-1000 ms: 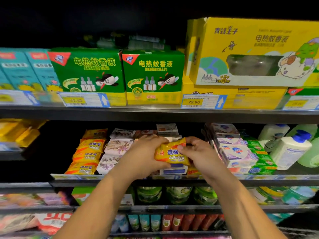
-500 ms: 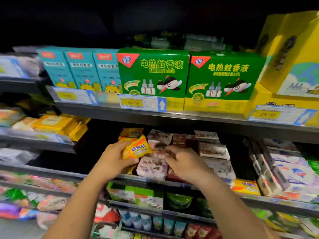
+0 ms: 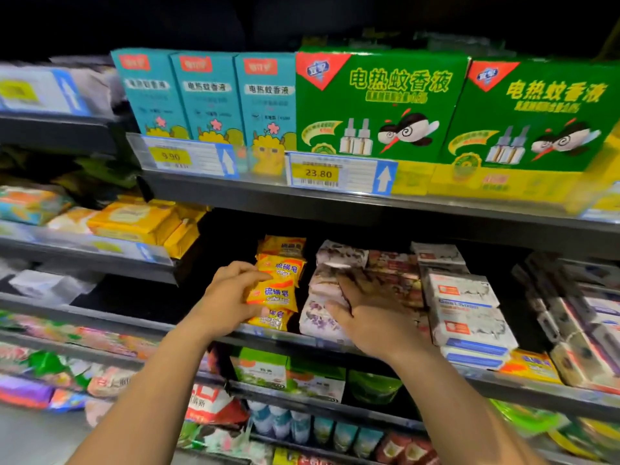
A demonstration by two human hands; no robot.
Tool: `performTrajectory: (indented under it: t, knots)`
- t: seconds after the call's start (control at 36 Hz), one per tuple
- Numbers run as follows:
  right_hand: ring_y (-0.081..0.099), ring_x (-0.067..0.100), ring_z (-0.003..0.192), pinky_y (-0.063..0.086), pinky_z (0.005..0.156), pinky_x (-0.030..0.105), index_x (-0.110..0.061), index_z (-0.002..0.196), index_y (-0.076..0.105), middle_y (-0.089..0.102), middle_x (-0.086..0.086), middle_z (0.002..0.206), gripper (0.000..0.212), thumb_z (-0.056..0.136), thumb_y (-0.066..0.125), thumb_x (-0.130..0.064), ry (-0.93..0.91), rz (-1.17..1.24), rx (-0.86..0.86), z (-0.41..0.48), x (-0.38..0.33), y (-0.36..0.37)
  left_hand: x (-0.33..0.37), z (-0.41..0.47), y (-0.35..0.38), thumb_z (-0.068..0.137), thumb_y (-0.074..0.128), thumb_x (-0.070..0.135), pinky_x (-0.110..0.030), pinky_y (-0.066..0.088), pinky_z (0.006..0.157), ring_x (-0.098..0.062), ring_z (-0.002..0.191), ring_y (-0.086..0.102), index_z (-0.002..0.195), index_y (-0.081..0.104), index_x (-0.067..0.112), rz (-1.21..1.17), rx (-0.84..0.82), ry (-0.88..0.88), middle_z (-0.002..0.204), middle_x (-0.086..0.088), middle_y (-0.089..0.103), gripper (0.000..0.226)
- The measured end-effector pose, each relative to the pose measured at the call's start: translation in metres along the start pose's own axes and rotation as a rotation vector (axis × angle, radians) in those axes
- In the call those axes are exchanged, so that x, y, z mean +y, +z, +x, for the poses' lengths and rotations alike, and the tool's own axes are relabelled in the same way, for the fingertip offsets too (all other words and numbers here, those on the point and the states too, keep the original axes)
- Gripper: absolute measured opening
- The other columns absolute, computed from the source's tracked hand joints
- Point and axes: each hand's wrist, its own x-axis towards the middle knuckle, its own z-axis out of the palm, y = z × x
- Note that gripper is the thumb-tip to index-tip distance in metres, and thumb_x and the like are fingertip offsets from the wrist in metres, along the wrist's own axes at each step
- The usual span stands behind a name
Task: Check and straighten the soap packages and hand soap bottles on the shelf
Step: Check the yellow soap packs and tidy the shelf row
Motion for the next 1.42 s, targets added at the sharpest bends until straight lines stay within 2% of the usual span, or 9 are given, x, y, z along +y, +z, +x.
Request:
performTrajectory:
  t: [0.17, 0.33, 0.47, 0.58, 0.75, 0.97, 1.08, 1.28, 1.42]
  knots:
    - [-0.003, 0.017, 0.154, 0.002, 0.125, 0.041, -0.037, 0.158, 0.006, -0.004, -0.008, 0.167, 0.066, 0.1, 0.02, -0.065, -0.018, -0.027, 0.038, 0.007, 0.005, 0.009, -0.007, -0.011, 0.011, 0.077, 0.083, 0.031, -0.029, 0.036, 0.099, -0.009, 0.116, 0.039, 0.121, 0.063, 0.038, -0.034, 0.115, 0.085, 0.12, 0.017, 0.048, 0.048]
    - [-0.003, 0.017, 0.154, 0.001, 0.125, 0.04, -0.036, 0.158, 0.006, -0.002, -0.007, 0.168, 0.065, 0.1, 0.018, -0.064, -0.029, -0.05, 0.051, 0.006, 0.006, 0.011, -0.002, -0.016, 0.01, 0.073, 0.039, 0.081, -0.041, 0.036, 0.103, -0.012, 0.125, 0.04, 0.137, 0.05, 0.044, 0.215, -0.004, 0.043, 0.134, 0.017, 0.046, 0.074]
    - [-0.004, 0.019, 0.154, 0.001, 0.125, 0.041, -0.036, 0.159, 0.004, -0.002, -0.005, 0.168, 0.064, 0.102, 0.02, -0.062, -0.049, -0.034, 0.042, 0.004, 0.007, 0.009, 0.016, -0.017, 0.009, 0.089, 0.047, 0.069, -0.049, 0.021, 0.11, -0.017, 0.137, 0.028, 0.143, 0.031, 0.048, 0.365, -0.105, -0.047, 0.148, 0.015, 0.032, 0.06]
    - [0.001, 0.022, 0.154, 0.01, 0.122, 0.041, -0.038, 0.158, 0.007, 0.004, -0.003, 0.168, 0.064, 0.102, 0.026, -0.061, -0.062, -0.001, -0.019, 0.002, 0.006, -0.004, 0.034, -0.011, -0.003, 0.091, 0.047, 0.066, -0.048, 0.026, 0.108, -0.019, 0.137, 0.03, 0.142, 0.04, 0.043, 0.506, -0.12, -0.026, 0.145, 0.012, 0.04, 0.056]
    - [0.056, 0.028, 0.119, 0.049, 0.091, 0.034, -0.032, 0.135, 0.054, 0.059, 0.004, 0.136, 0.041, 0.1, 0.043, -0.049, -0.028, -0.102, 0.082, -0.02, 0.024, -0.041, 0.085, 0.001, 0.009, 0.091, 0.053, 0.054, -0.036, 0.051, 0.091, -0.02, 0.113, 0.058, 0.12, 0.064, 0.032, 0.368, -0.032, 0.142, 0.119, 0.005, 0.064, 0.038]
    - [0.061, 0.03, 0.106, 0.048, 0.079, 0.031, -0.026, 0.123, 0.06, 0.068, 0.005, 0.115, 0.032, 0.1, 0.044, -0.042, 0.107, -0.092, 0.237, -0.073, 0.101, -0.09, 0.165, 0.013, 0.064, 0.083, 0.029, 0.058, -0.033, 0.052, 0.075, -0.028, 0.092, 0.066, 0.095, 0.072, 0.027, 0.439, 0.019, 0.29, 0.094, 0.001, 0.069, 0.055]
    - [0.059, 0.029, 0.109, 0.039, 0.086, 0.032, -0.018, 0.114, 0.066, 0.067, 0.007, 0.111, 0.026, 0.1, 0.047, -0.029, 0.207, -0.101, 0.324, -0.103, 0.15, -0.089, 0.209, 0.021, 0.084, 0.089, 0.038, 0.05, -0.032, 0.054, 0.065, -0.031, 0.078, 0.068, 0.09, 0.07, 0.022, 0.367, 0.066, 0.353, 0.088, -0.006, 0.07, 0.043]
    - [0.063, 0.032, 0.101, 0.049, 0.091, 0.044, -0.016, 0.106, 0.067, 0.068, 0.01, 0.104, 0.025, 0.098, 0.049, -0.032, 0.335, -0.05, 0.16, -0.131, 0.21, -0.051, 0.278, 0.024, 0.127, 0.087, 0.031, 0.052, -0.042, 0.052, 0.081, -0.034, 0.103, 0.059, 0.107, 0.067, 0.017, 0.304, -0.028, 0.474, 0.114, -0.007, 0.063, 0.053]
    - [0.064, 0.018, 0.058, 0.045, 0.05, 0.019, -0.015, 0.085, 0.075, 0.065, 0.001, 0.067, 0.046, 0.043, 0.093, -0.016, 0.287, -0.122, 0.194, -0.141, 0.215, -0.029, 0.3, 0.016, 0.141, 0.084, 0.022, 0.05, -0.039, 0.041, 0.085, -0.032, 0.114, 0.045, 0.121, 0.055, 0.023, 0.436, -0.032, 0.338, 0.124, -0.005, 0.05, 0.056]
